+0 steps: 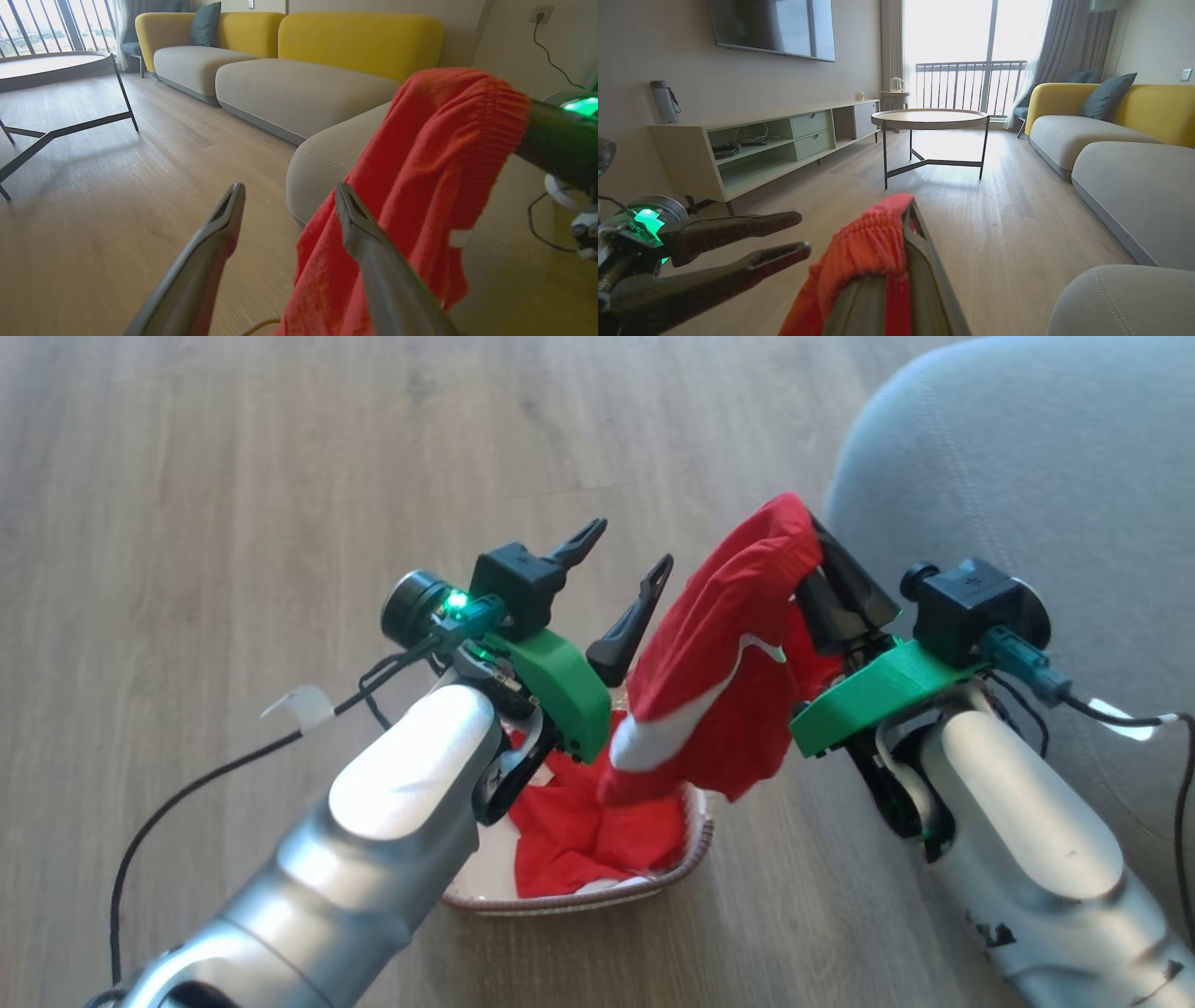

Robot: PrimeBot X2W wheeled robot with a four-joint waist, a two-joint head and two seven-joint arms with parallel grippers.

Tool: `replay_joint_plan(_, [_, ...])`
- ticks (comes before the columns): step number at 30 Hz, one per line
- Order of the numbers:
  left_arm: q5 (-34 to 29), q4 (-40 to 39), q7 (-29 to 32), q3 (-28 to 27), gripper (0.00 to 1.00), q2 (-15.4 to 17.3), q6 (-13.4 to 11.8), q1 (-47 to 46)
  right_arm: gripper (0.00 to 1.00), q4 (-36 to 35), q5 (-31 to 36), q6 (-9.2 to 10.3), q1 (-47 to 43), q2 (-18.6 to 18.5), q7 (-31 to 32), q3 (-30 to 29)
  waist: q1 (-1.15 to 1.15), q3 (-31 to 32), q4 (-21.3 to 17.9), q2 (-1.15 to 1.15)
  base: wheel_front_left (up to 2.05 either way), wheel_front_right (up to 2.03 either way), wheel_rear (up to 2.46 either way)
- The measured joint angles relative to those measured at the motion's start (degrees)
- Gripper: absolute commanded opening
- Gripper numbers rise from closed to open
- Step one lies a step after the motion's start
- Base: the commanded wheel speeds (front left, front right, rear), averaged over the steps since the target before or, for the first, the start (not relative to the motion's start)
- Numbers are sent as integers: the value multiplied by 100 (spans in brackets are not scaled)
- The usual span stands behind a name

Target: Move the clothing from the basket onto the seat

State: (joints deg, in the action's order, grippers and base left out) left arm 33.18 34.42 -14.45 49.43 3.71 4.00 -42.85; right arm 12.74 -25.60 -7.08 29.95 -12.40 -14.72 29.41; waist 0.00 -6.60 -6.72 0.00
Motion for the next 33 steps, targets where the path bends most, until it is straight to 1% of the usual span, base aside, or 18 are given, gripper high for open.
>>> replay_joint_plan(6, [-92,11,0,-103,100,46,147,310,0,-263,3,0,-104,23,-1,-193,0,34,-468,0,0,0,0])
replay_joint_plan(14, [-227,-11,-1,-370,100,87,211,531,0,-506,40,0,-232,118,0,-324,0,79,-1222,0,0,0,0])
replay_joint_plan(24, [-374,-22,-1,-487,100,75,305,752,0,-724,38,0,-289,119,-1,-404,0,154,-2166,0,0,0,0])
replay_joint_plan(27, [-412,-18,-1,-479,100,53,309,757,0,-857,132,0,-469,111,-1,-595,0,142,-2325,0,0,0,0])
replay_joint_plan(33, [-444,24,-1,-385,100,32,311,734,0,-1214,326,0,-816,157,-1,-989,0,15,-2421,0,0,0,0])
